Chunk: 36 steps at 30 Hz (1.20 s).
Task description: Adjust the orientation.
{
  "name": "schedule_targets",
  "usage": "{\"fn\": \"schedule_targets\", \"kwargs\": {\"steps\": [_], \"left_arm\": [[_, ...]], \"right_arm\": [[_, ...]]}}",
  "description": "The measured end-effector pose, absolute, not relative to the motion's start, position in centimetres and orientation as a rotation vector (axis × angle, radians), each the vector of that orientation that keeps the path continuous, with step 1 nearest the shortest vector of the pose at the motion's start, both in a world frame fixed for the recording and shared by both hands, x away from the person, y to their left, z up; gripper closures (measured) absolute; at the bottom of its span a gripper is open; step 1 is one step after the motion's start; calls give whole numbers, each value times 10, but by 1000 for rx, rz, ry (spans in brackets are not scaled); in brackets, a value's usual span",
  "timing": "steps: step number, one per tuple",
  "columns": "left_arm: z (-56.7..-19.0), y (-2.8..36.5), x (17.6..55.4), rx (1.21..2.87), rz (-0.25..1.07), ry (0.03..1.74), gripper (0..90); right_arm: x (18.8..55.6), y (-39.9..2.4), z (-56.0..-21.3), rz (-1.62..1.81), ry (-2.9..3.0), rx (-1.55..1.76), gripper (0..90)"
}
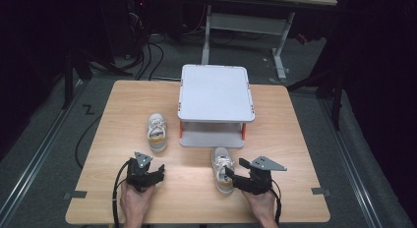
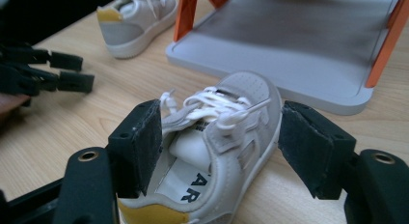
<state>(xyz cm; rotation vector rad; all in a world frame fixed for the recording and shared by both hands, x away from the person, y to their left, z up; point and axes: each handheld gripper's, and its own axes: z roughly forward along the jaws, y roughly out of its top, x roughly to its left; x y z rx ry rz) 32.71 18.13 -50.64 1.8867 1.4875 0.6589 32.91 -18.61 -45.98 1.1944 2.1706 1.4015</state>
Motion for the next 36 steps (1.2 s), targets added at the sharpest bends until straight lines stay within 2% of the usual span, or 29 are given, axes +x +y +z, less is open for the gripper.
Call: {"fn": "schedule_targets", "kwargs": {"steps": [9, 12, 19, 21, 27, 33, 36], "left_arm": [[-507, 182, 328, 1892, 652, 1480, 238], [-506, 182, 328, 1890, 649, 1484, 238], [-506, 182, 328, 1891, 649, 1482, 239], [-503, 185, 328, 1884, 604, 1490, 283], [-502, 189, 332, 1854, 575, 1506, 276], [-486, 193, 335, 1804, 611, 1495, 284], [-473, 196, 339, 1800, 620, 1465, 335]], "right_arm": [[328, -226, -461, 1470, 2036, 1238, 368], [335, -252, -470, 1368, 1989, 1313, 402], [355, -285, -484, 1183, 1945, 1410, 411], [363, -294, -490, 1126, 1946, 1451, 411], [379, -302, -499, 959, 1960, 1479, 409], [386, -297, -501, 856, 2004, 1474, 402], [387, -297, -501, 863, 2008, 1477, 401]]}}
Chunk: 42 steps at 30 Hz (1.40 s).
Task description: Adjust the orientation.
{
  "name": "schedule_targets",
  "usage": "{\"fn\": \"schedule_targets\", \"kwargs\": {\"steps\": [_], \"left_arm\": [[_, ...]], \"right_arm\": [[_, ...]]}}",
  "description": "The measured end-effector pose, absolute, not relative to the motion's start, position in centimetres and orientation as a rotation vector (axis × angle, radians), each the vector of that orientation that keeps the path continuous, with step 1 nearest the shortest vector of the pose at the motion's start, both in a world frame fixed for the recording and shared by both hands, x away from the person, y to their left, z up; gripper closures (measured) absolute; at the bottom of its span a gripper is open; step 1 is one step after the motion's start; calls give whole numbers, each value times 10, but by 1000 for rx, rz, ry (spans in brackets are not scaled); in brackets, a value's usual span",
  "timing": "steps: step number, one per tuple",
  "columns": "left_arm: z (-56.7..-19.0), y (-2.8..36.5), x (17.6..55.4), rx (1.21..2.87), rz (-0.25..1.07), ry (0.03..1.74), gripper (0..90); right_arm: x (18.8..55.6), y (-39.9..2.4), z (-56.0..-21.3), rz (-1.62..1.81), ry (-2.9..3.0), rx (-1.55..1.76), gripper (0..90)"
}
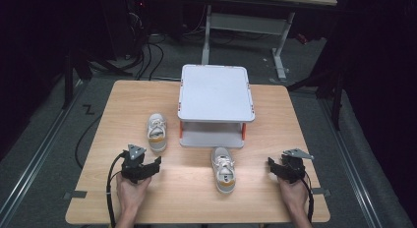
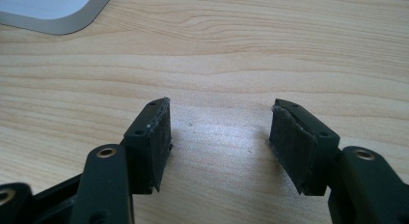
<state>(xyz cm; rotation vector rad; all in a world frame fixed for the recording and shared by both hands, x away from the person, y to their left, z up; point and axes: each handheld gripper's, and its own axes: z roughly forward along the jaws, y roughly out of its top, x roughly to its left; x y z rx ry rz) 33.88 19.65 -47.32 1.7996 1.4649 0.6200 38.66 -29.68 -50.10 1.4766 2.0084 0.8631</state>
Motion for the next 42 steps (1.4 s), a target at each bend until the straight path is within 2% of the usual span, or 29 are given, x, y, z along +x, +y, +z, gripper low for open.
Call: {"fn": "schedule_targets", "kwargs": {"steps": [6, 9, 16, 25, 26, 28, 30, 34, 36, 42], "left_arm": [[-444, 206, 359, 1765, 599, 1470, 349], [-431, 211, 378, 1790, 632, 1478, 370], [-431, 212, 411, 1892, 617, 1525, 434], [-443, 210, 432, 1957, 615, 1556, 500], [-443, 209, 433, 1961, 614, 1551, 553], [-445, 208, 435, 1971, 616, 1555, 578], [-450, 207, 437, 1990, 614, 1555, 658], [-449, 206, 436, 2001, 642, 1549, 709], [-449, 206, 434, 2021, 676, 1536, 777], [-449, 204, 430, 2030, 745, 1520, 818]], "right_arm": [[386, -296, -501, 862, 2007, 1478, 398], [386, -296, -501, 863, 2008, 1478, 396], [386, -296, -501, 863, 2008, 1477, 396], [386, -296, -501, 864, 2011, 1475, 396], [386, -296, -501, 865, 2010, 1477, 396], [386, -296, -501, 865, 2010, 1477, 396], [386, -296, -501, 865, 2011, 1477, 396], [386, -296, -501, 864, 2011, 1476, 395], [386, -296, -501, 865, 2013, 1475, 395], [385, -296, -501, 867, 2015, 1473, 394]]}}
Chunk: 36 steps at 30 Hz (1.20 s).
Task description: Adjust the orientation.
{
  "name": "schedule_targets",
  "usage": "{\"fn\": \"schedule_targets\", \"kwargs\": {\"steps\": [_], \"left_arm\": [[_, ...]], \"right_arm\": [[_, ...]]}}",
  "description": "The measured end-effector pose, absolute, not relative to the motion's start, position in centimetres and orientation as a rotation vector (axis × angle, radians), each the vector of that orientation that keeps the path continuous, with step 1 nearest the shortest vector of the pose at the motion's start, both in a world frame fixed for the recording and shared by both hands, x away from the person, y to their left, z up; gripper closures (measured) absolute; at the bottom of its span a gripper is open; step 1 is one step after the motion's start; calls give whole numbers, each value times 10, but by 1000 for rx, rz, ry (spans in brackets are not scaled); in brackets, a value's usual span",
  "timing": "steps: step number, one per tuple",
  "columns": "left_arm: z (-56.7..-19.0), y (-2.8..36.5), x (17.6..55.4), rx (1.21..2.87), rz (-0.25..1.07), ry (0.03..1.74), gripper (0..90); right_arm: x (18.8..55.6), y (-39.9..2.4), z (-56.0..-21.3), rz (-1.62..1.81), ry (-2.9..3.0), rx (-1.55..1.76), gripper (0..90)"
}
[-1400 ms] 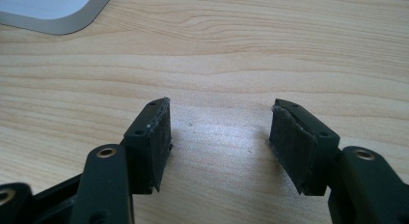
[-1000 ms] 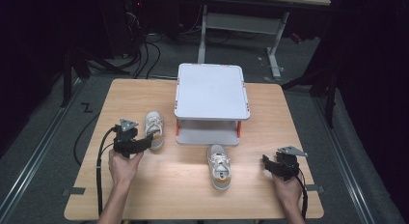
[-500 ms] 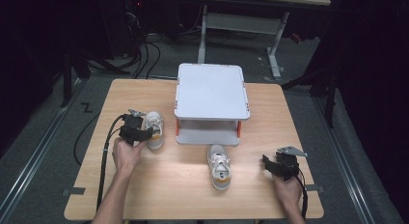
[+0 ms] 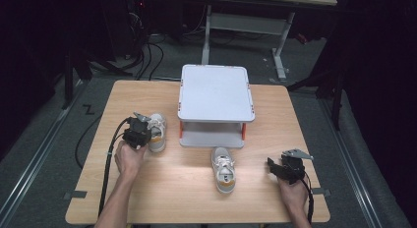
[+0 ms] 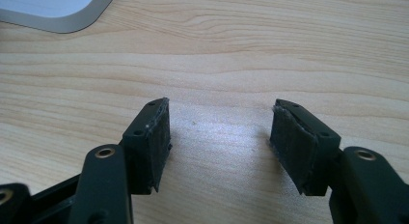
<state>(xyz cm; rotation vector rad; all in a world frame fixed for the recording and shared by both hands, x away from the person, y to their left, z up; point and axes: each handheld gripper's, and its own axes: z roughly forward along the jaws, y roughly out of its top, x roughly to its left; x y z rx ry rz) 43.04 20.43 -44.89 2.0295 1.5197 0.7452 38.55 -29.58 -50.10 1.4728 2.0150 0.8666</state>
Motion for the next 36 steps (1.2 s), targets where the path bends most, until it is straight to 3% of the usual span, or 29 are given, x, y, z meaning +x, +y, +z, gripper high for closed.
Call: {"fn": "schedule_targets", "kwargs": {"steps": [8, 17, 25, 36], "left_arm": [[-441, 205, 415, 2011, 762, 1479, 850], [-431, 194, 367, 1985, 780, 1407, 852], [-421, 155, 335, 2055, 795, 1287, 852], [-434, 94, 327, 2106, 804, 1235, 852]], "right_arm": [[385, -296, -501, 867, 2016, 1470, 392], [386, -296, -501, 867, 2018, 1468, 391], [386, -296, -501, 868, 2016, 1471, 391], [386, -296, -501, 867, 2016, 1471, 390]]}}
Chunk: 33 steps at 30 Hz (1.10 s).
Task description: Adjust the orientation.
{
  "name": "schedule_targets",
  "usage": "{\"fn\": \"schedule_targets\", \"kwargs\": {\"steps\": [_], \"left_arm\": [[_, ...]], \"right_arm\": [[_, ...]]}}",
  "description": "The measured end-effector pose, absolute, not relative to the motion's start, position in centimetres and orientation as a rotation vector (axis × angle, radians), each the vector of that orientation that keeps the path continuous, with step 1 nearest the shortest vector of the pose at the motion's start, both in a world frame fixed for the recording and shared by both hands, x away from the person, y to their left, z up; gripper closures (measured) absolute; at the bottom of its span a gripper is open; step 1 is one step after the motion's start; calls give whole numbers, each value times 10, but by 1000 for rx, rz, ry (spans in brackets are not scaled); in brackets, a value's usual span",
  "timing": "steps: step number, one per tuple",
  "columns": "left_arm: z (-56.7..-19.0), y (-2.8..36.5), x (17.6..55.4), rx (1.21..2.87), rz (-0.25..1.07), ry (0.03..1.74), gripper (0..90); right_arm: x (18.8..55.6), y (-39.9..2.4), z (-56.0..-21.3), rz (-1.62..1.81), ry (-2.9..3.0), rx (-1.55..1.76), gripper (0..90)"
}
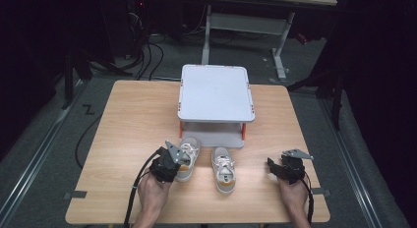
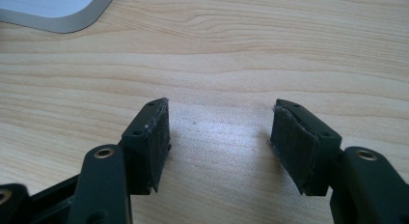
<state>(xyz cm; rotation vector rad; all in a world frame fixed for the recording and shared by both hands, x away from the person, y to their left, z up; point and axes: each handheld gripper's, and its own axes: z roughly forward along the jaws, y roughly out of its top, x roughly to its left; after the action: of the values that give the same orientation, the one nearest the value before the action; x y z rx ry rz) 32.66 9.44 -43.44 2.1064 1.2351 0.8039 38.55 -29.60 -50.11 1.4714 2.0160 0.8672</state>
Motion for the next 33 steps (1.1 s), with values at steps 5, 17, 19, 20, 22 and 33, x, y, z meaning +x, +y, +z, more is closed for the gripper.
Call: {"fn": "schedule_targets", "kwargs": {"steps": [5, 17, 19, 20, 22, 33], "left_arm": [[-440, 87, 326, 2086, 767, 1248, 852], [-445, 63, 314, 2105, 759, 1224, 846], [-448, 61, 312, 2105, 766, 1230, 845], [-448, 61, 312, 2099, 759, 1236, 843], [-450, 61, 311, 2094, 705, 1245, 827], [-454, 69, 311, 2056, 565, 1194, 665]], "right_arm": [[385, -296, -501, 867, 2017, 1473, 388], [386, -296, -501, 869, 2020, 1468, 388], [386, -296, -501, 869, 2020, 1469, 388], [386, -296, -501, 868, 2019, 1468, 387], [385, -296, -501, 869, 2019, 1470, 387], [386, -296, -501, 870, 2021, 1468, 387]]}}
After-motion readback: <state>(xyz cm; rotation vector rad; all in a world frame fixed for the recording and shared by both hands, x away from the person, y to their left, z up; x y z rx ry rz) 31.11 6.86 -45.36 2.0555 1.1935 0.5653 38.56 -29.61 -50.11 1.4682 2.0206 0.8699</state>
